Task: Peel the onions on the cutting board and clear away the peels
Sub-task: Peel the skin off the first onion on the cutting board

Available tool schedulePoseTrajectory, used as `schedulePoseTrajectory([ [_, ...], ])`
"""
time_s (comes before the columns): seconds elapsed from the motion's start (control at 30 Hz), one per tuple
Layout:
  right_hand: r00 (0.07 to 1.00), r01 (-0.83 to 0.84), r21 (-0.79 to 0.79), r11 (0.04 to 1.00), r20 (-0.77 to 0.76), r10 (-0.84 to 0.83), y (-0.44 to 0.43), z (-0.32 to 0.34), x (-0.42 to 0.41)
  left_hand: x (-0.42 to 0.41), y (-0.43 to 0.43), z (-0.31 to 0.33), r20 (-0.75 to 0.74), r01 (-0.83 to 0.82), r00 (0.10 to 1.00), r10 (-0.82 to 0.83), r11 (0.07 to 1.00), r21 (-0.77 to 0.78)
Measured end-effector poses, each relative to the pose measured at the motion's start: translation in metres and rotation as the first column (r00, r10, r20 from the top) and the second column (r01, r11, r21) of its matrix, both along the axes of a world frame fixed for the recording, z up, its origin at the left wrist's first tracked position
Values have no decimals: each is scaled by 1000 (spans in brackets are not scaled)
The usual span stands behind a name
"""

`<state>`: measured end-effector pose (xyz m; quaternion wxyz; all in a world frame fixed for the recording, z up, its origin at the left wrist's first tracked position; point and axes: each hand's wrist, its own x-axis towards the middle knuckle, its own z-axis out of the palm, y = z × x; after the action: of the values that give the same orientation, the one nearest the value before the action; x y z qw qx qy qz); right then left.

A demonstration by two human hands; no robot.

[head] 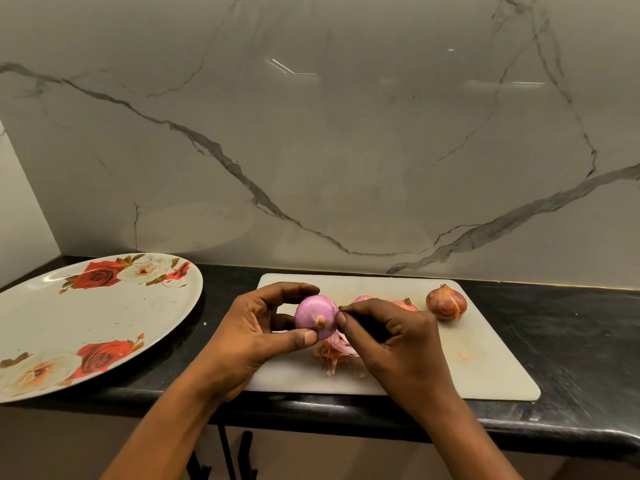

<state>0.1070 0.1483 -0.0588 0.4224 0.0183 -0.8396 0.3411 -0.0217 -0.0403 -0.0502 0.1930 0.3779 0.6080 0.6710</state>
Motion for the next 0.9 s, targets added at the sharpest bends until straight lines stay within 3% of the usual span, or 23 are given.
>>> schedulePoseTrajectory([
  [0.13,1000,14,-53,998,23,-13,1,0,-2,-2,0,-2,-4,18,1000,-18,1000,0],
  [0.33,996,79,-276,958,53,-67,5,-1,-3,-3,-5,-1,127,88,987,-99,992,94],
  [0.5,991,122,-282,952,90,-100,4,0,-2,-3,-4,0,216,117,964,-153,978,172],
  [0.67,986,144,-291,946,119,-114,4,2,0,-8,-7,0,329,28,936,-126,957,288],
  [0.9,988,77,-213,974,146,-47,2,1,0,-2,-2,2,291,-8,955,-50,980,197],
])
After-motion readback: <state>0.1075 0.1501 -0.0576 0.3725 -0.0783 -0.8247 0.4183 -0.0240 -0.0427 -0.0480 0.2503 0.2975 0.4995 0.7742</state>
